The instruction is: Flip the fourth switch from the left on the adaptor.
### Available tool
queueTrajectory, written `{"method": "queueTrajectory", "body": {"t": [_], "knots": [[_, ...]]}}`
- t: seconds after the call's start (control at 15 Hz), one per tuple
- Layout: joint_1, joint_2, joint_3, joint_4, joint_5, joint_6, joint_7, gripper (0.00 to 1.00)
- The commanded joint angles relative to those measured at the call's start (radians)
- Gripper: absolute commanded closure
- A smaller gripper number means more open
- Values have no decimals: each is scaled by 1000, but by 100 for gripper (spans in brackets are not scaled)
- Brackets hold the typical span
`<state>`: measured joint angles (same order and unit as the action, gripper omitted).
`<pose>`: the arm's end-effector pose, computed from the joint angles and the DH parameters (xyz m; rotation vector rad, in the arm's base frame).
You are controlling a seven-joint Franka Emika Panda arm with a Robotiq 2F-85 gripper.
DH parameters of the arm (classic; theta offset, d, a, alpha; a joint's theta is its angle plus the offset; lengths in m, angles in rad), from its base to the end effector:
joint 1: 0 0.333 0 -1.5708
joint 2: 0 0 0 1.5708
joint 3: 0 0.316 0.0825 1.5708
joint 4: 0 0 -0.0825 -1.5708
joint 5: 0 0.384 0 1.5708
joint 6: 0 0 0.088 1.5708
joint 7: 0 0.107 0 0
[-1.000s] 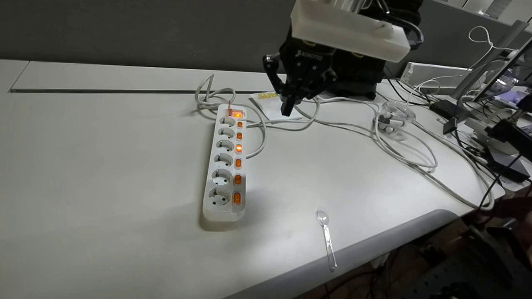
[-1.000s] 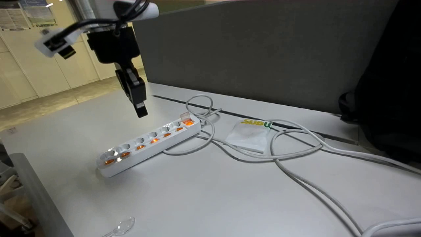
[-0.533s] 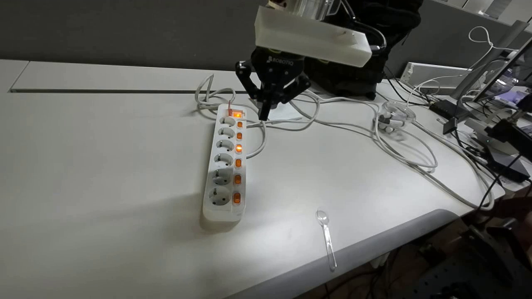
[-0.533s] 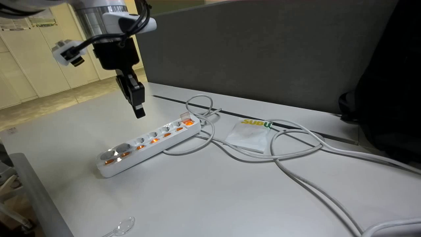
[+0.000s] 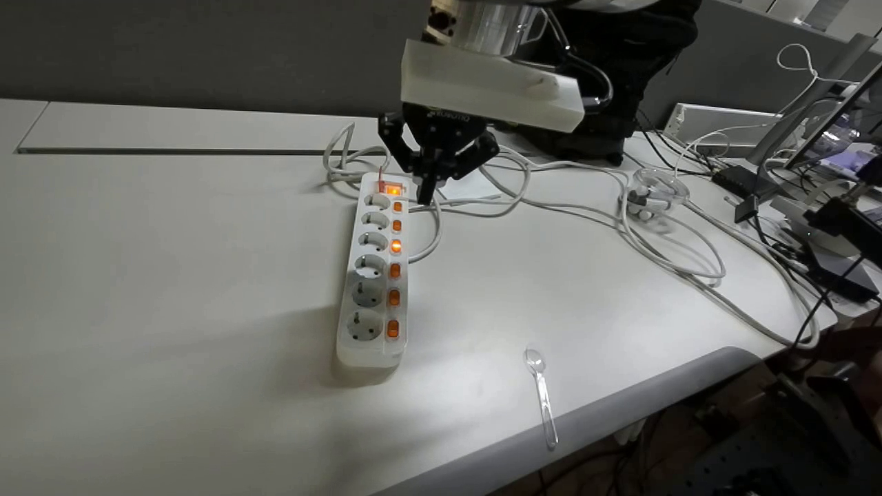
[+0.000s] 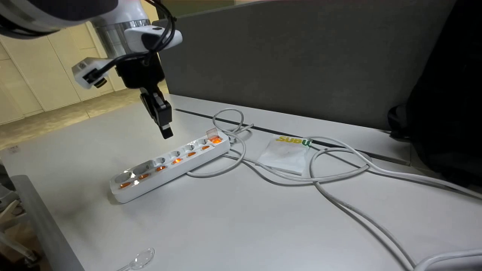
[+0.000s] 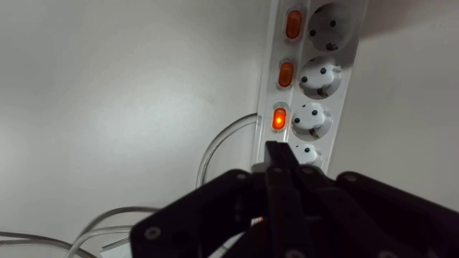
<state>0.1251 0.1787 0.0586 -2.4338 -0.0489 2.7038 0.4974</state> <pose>0.4910 0.0934 0.2411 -3.0906 0.4226 -0.1415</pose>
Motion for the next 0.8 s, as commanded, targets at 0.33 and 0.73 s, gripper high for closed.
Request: {"method": "queueTrajectory", "body": {"t": [0.33,0.73], "knots": [[62,97,-65,55,-10,33,59,100],[84,132,-77,74,8,31,52,100]]}}
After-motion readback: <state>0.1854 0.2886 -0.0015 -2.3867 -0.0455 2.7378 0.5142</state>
